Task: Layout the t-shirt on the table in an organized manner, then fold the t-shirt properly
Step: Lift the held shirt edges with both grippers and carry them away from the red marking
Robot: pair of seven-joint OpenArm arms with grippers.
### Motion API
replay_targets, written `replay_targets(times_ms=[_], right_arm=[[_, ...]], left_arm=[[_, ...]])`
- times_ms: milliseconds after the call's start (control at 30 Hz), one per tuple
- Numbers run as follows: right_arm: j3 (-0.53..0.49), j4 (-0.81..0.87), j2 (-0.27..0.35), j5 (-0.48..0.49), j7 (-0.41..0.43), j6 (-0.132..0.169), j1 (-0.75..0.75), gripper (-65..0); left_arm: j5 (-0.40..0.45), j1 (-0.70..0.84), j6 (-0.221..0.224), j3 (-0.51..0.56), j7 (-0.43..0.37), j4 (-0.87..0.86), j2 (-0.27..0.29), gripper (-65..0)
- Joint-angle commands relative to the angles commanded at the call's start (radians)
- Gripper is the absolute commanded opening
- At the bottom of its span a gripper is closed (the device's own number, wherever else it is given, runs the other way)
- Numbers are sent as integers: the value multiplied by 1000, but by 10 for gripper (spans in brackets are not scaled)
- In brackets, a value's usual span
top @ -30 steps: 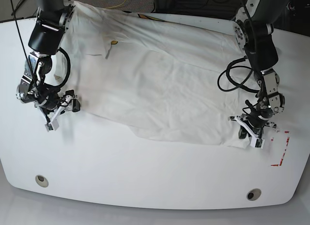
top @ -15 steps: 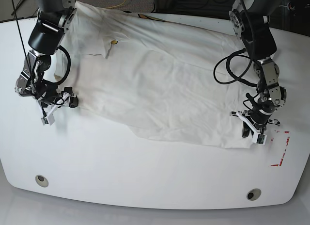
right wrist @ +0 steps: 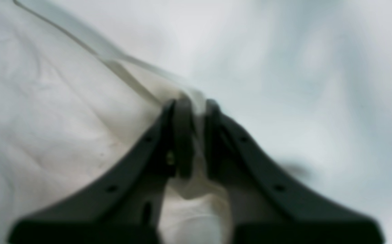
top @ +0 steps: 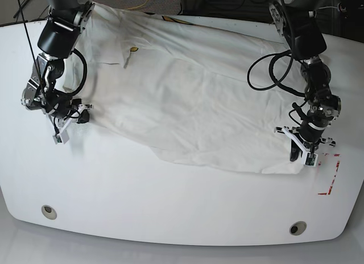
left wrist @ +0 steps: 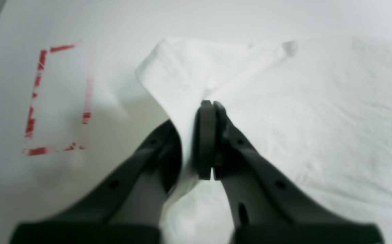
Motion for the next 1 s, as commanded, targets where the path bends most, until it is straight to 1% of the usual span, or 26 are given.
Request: replay_targets(times_ms=[100, 200, 467, 767, 1000], right_arm=[[0, 8, 0, 0, -8, 0, 5, -637], [0, 60, 2, 0, -15, 0, 5, -637], [0, 261, -5, 0, -140, 0, 5, -637], [2, 433, -8, 0, -273, 0, -14, -637], [2, 578, -12, 2, -330, 0, -92, -637]], left_arm=[[0, 5, 0, 0, 0, 31, 2, -628], [0, 5, 0, 0, 0, 72, 2, -628], [0, 6, 0, 0, 0, 163, 2, -628], [0, 37, 0, 2, 0, 229, 2, -628], [0, 110, 0, -2, 0, 276, -3, -628]])
